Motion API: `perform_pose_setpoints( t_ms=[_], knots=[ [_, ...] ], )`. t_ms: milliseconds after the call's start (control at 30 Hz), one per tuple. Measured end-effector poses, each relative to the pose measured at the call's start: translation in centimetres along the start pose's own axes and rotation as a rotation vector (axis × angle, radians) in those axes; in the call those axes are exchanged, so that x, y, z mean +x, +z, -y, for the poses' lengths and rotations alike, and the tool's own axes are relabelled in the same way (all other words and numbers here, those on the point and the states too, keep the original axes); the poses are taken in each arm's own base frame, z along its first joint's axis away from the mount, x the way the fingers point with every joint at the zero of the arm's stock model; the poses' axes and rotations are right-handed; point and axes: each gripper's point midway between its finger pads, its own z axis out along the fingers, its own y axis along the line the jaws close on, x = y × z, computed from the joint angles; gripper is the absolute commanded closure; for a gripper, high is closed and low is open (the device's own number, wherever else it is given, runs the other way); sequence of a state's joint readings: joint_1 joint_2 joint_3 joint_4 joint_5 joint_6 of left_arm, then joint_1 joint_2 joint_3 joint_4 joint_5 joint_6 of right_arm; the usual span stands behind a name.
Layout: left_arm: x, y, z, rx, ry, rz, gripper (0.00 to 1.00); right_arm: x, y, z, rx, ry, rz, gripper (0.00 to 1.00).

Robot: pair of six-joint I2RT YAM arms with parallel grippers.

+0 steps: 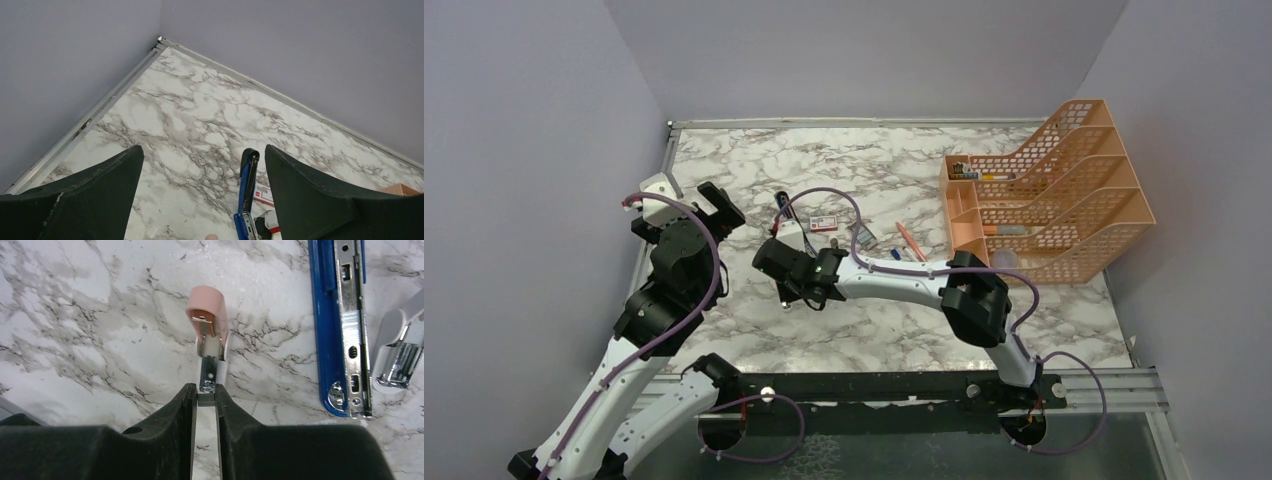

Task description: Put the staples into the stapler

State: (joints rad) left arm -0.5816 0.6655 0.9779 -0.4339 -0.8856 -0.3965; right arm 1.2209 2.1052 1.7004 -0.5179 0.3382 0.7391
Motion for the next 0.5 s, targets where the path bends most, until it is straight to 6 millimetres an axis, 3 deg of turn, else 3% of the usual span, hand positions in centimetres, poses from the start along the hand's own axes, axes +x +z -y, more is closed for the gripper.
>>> perform_pose_setpoints(
  t_ms=[200,500],
  knots=[
    [-0.4,-0.2,-1.7,-0.073,0.01,0.023,0.09,-0.2,1.4,-0.8,0.016,0.004,0.021,0.76],
    [-0.6,-0.2,-2.6,-0.12,0.016,0.039,0.09,0.8,3.3,-0.3,0.054,0.0,0.009,0.76]
  ],
)
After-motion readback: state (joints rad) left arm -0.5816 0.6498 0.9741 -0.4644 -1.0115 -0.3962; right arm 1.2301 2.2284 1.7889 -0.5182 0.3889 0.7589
